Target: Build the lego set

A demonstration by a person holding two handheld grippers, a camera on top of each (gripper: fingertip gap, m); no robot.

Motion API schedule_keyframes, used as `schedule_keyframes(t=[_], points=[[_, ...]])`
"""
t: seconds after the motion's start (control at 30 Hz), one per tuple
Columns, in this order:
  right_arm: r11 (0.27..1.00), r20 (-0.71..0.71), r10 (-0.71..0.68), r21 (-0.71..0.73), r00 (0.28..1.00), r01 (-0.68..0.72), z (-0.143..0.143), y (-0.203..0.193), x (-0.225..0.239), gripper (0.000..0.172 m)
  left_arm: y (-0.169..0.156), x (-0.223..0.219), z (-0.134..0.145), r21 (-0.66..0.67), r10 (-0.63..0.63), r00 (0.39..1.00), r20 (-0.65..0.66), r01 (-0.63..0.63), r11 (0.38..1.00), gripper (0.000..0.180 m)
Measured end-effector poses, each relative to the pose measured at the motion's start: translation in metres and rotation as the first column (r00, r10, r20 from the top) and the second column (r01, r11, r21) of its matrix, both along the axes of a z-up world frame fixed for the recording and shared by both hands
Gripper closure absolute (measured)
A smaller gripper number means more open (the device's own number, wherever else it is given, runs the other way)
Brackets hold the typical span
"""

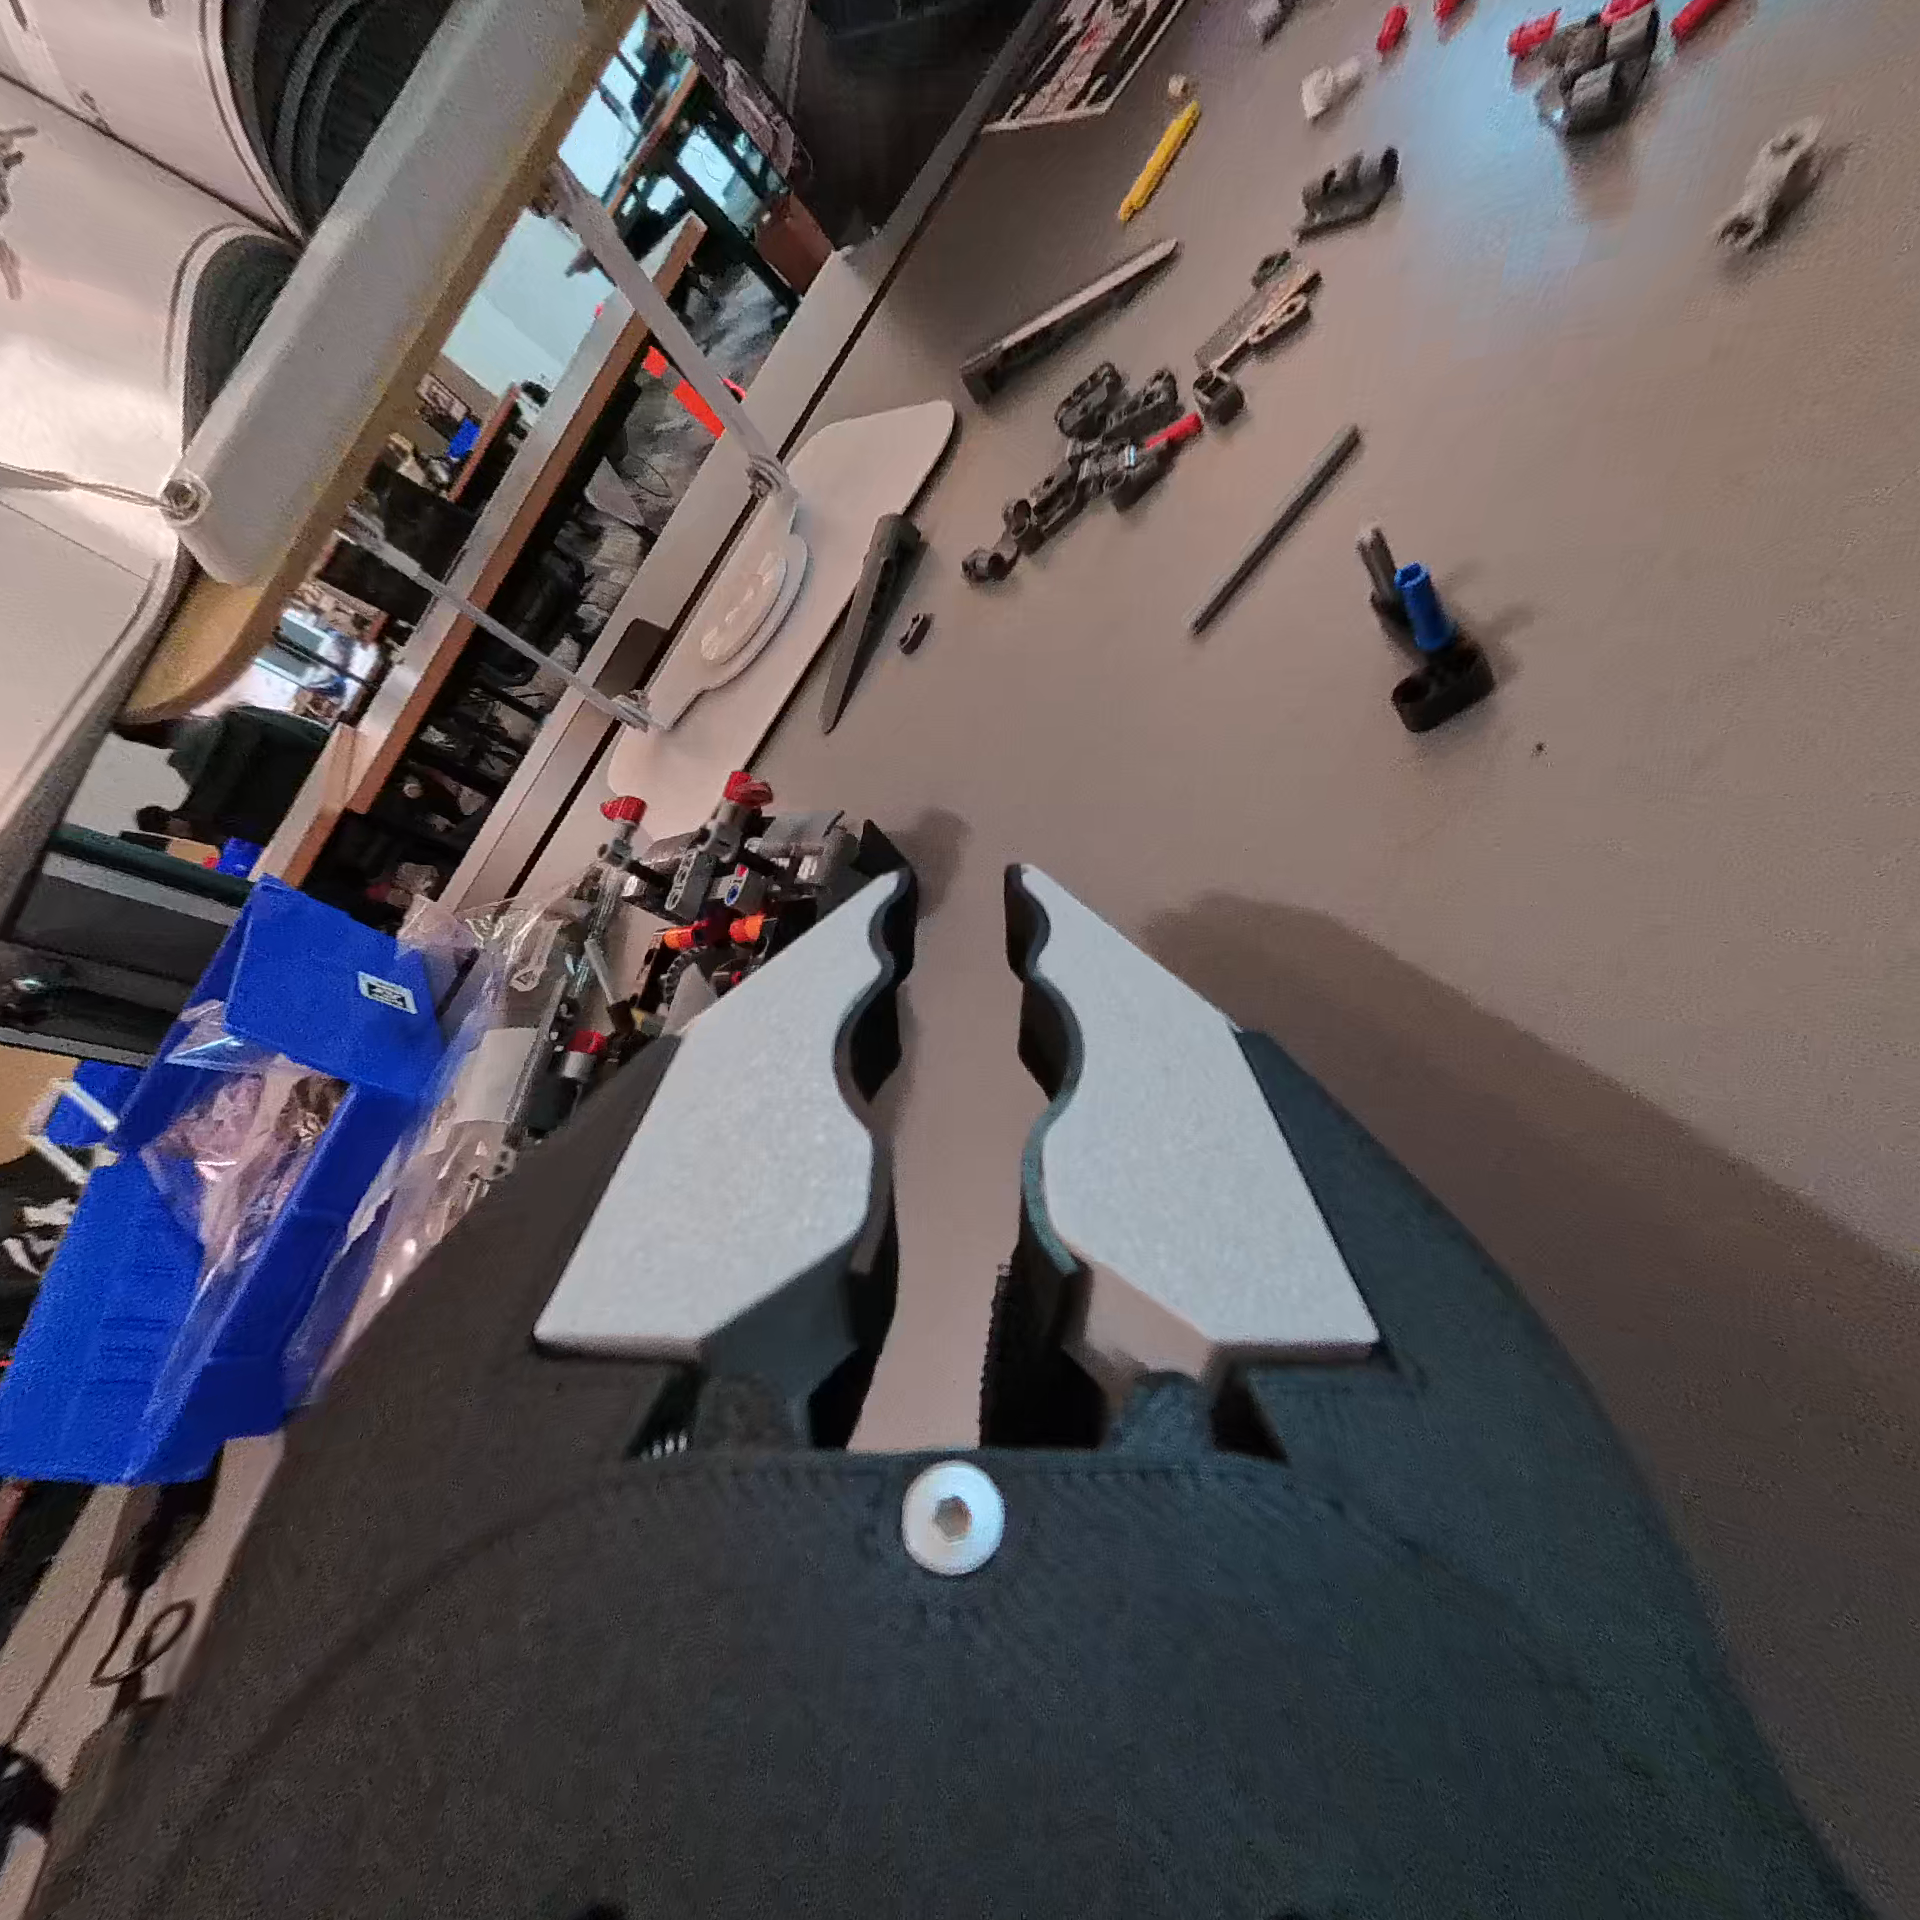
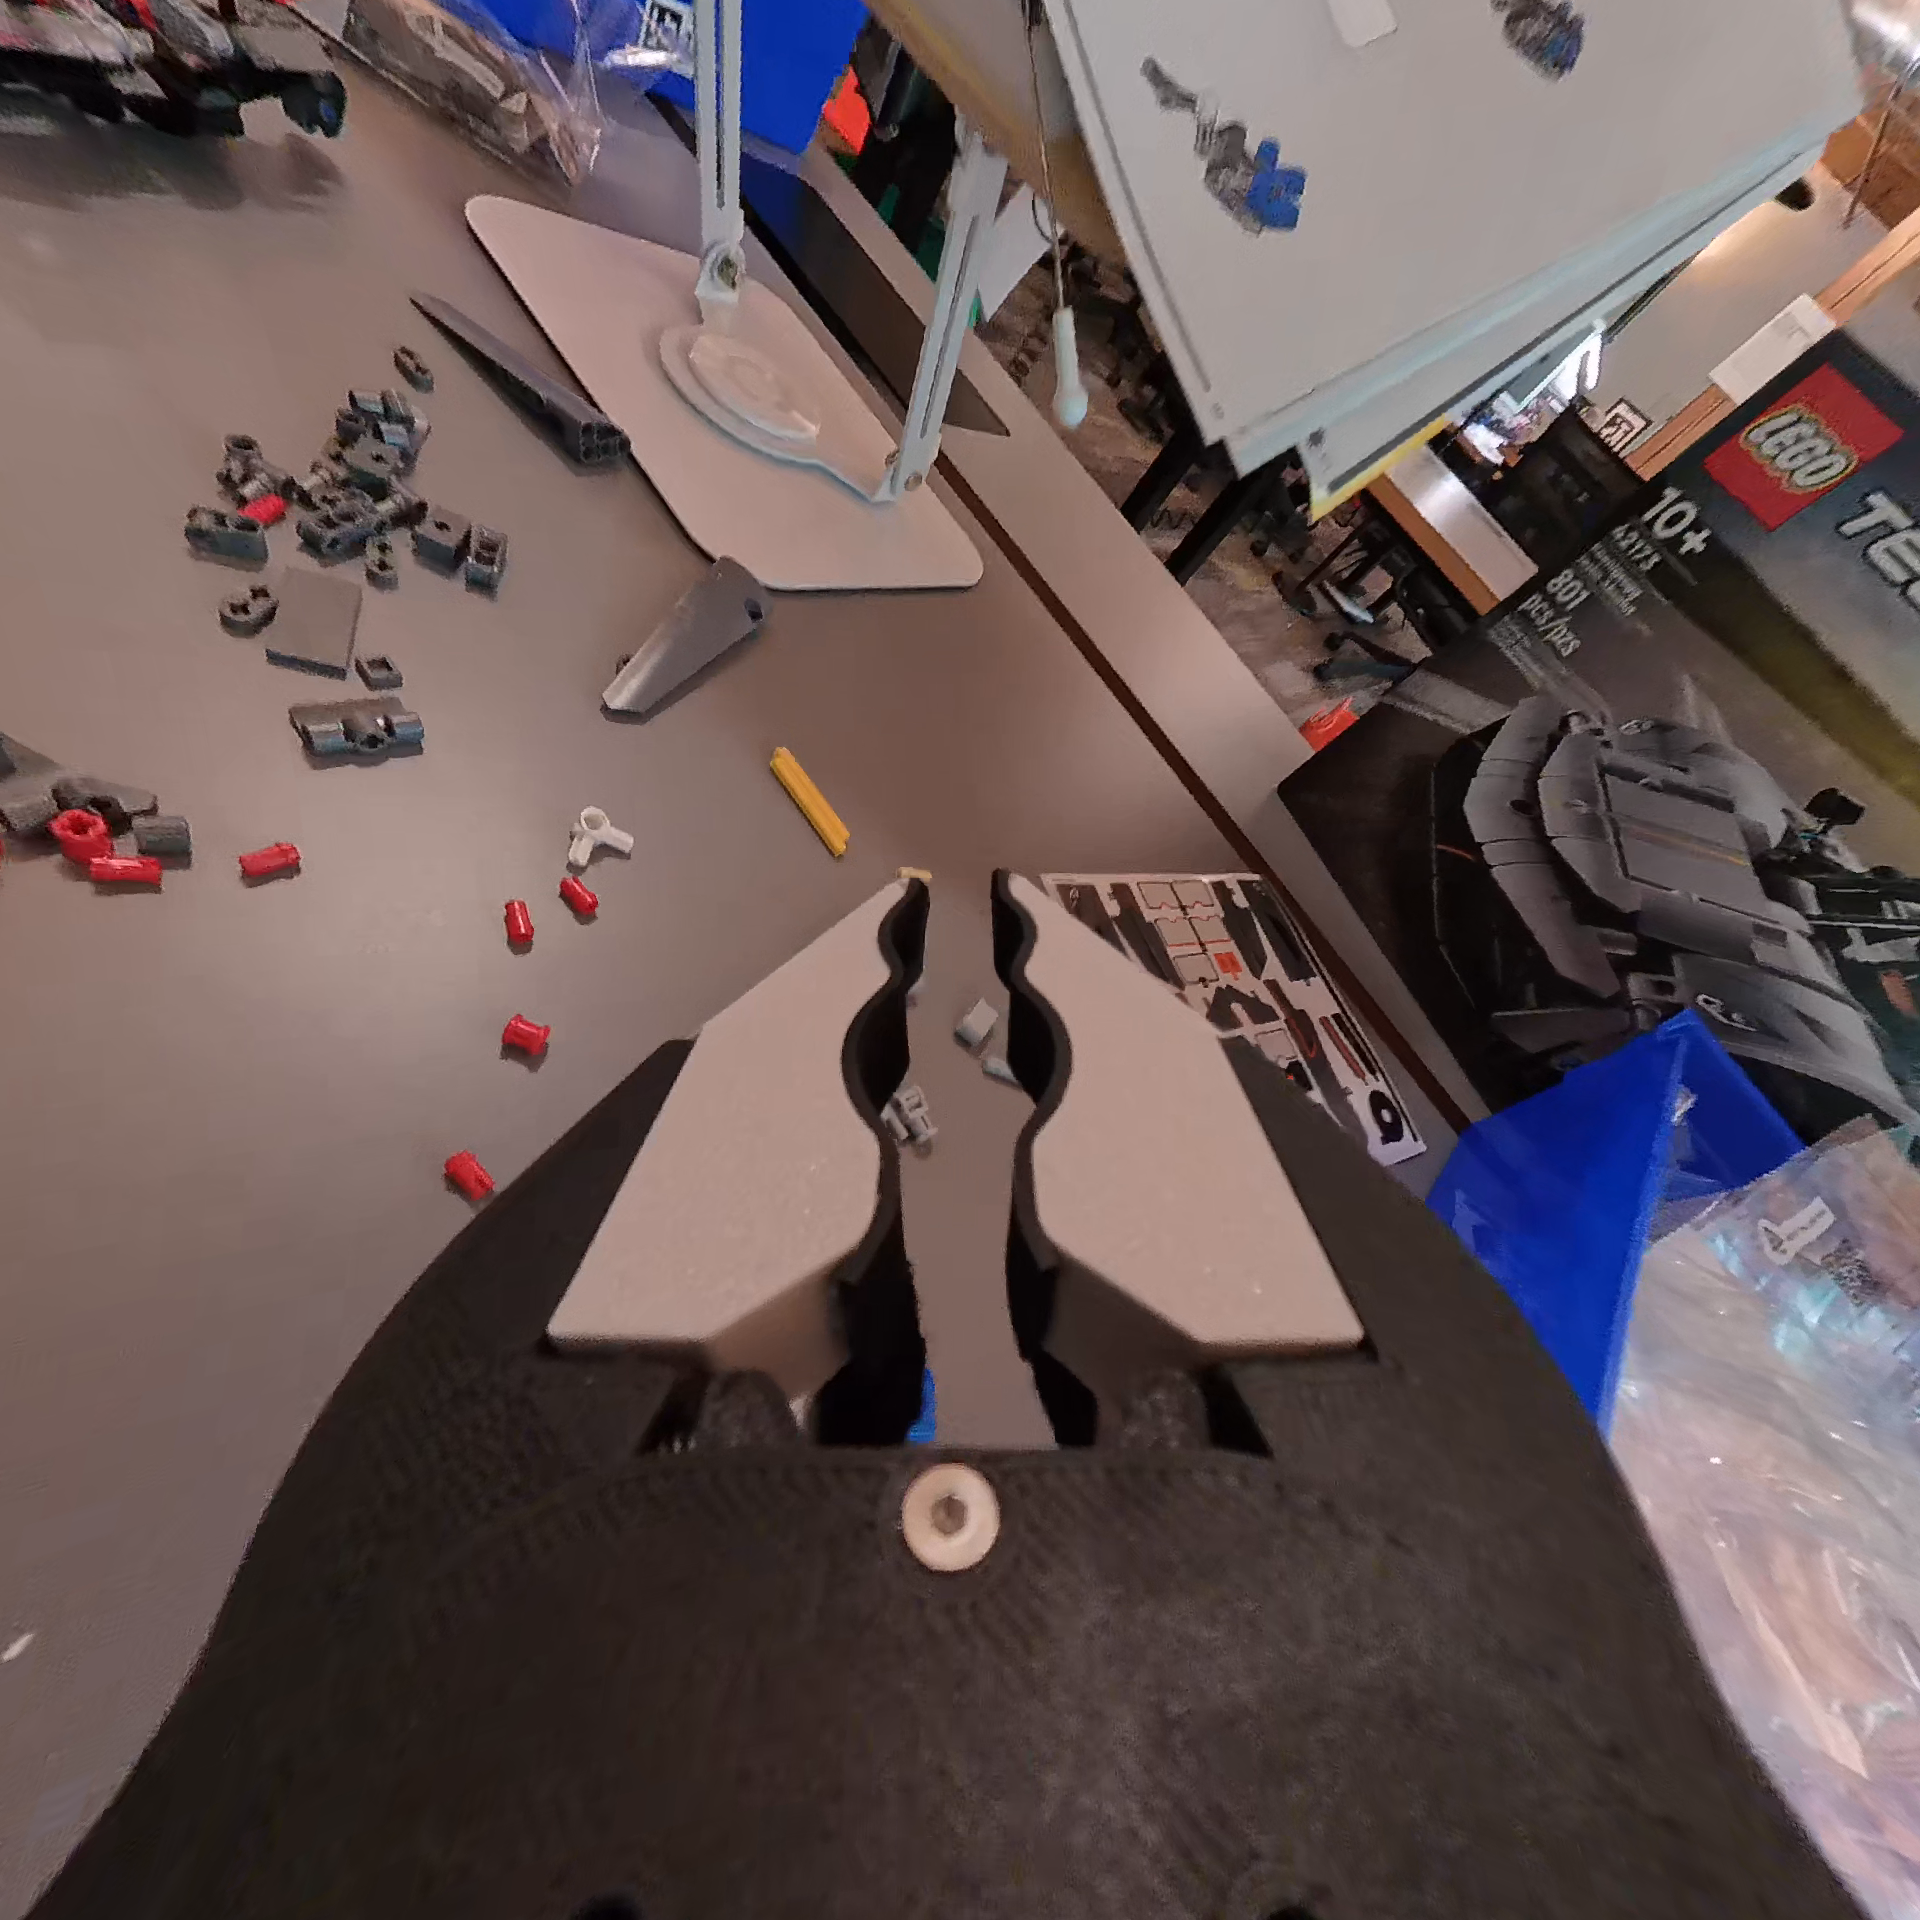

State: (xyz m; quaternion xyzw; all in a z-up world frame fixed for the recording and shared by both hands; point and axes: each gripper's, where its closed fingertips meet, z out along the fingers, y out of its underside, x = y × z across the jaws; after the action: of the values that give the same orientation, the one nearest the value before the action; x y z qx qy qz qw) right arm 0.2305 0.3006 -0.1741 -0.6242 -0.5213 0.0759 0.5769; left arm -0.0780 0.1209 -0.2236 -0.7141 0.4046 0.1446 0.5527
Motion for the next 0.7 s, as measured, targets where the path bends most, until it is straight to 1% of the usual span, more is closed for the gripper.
schedule_keyframes(t=[0.17, 0.33, 0.53, 0.7], points=[[0.999, -0.005, 0.032, 0.008, 0.999, -0.032, 0.024, -0.021, -0.017, 0.156, 0.0, 0.0, 0.001, 0.032, 0.004, 1.0, -0.006, -0.004, 0.999, 0.164], [0.994, 0.022, 0.11, 0.008, 0.994, -0.11, 0.04, -0.064, -0.051, 0.15, 0.002, 0.001, -0.001, 0.052, 0.011, 0.999, -0.045, -0.009, 0.999, 0.16], [0.977, 0.064, 0.211, 0.01, 0.975, -0.213, 0.043, -0.124, -0.083, 0.15, 0.002, 0.003, 0.003, 0.064, 0.0, 1.0, -0.02, 0.001, 0.998, 0.161], [0.96, 0.064, 0.279, -0.022, 0.958, -0.278, 0.038, -0.158, -0.1, 0.152, 0.001, 0.006, 0.007, 0.08, -0.011, 1.0, -0.006, 0.012, 0.997, 0.162]])
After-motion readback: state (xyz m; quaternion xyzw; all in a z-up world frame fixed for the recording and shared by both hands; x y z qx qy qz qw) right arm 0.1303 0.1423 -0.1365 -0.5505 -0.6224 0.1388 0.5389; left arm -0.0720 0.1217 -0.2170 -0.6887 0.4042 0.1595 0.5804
